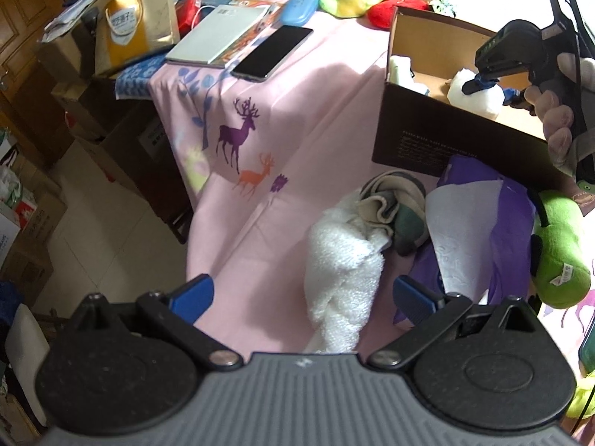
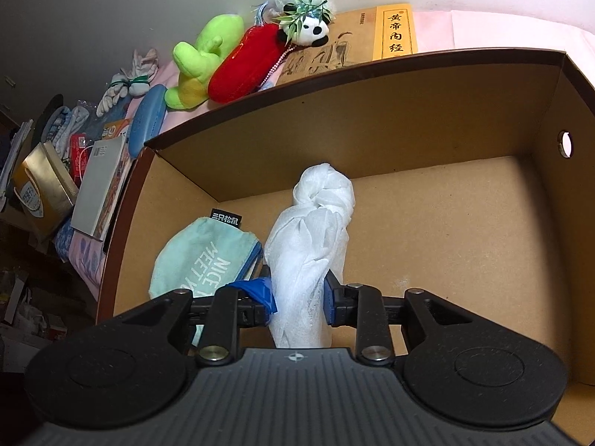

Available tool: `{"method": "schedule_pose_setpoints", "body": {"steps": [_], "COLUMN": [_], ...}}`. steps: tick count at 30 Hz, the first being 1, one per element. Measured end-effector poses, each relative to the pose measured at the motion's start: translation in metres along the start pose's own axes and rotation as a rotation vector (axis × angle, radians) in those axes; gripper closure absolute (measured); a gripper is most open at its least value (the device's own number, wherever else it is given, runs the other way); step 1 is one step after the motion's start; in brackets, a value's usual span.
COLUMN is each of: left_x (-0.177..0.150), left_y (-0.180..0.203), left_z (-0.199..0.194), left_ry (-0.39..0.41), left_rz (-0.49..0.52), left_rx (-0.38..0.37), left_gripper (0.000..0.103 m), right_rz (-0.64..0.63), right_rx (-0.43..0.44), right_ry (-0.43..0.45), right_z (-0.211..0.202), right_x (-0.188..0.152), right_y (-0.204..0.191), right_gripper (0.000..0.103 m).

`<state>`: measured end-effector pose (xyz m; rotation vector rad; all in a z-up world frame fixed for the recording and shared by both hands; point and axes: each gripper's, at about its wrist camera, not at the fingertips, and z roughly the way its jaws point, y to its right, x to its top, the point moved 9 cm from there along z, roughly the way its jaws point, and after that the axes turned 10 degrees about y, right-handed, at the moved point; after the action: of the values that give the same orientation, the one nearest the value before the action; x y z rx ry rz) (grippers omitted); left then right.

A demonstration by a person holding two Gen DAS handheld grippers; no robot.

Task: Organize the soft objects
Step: 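Lift the white bundle and lower it into the box with the right gripper, then open the right gripper beside the teal cloth and withdraw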

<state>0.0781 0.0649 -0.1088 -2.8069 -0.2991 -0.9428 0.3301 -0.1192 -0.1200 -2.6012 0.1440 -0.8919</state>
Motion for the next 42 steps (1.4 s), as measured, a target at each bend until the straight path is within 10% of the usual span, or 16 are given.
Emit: {"method": "schedule_pose_setpoints", "body": {"steps": [27,42], "left_x": [0.011,0.008], "left_y": [0.01,-0.008], "left_z": [-0.005,-0.008], "left_ry": [0.055,0.062], "left_rz": [0.059,0.032], "left_rx": [-0.09,-0.111], "left_gripper": [0.001,0.001], "right_rz": [-0.12,0.02], "right_rx": [0.056,0.204], "right_ry": [0.137,0.116], "right_z": [-0.028,-0.049], "right_x": [0.001,-0.02], "right_y": [-0.002,-0.029], "right_gripper": [0.086,0.085]}}
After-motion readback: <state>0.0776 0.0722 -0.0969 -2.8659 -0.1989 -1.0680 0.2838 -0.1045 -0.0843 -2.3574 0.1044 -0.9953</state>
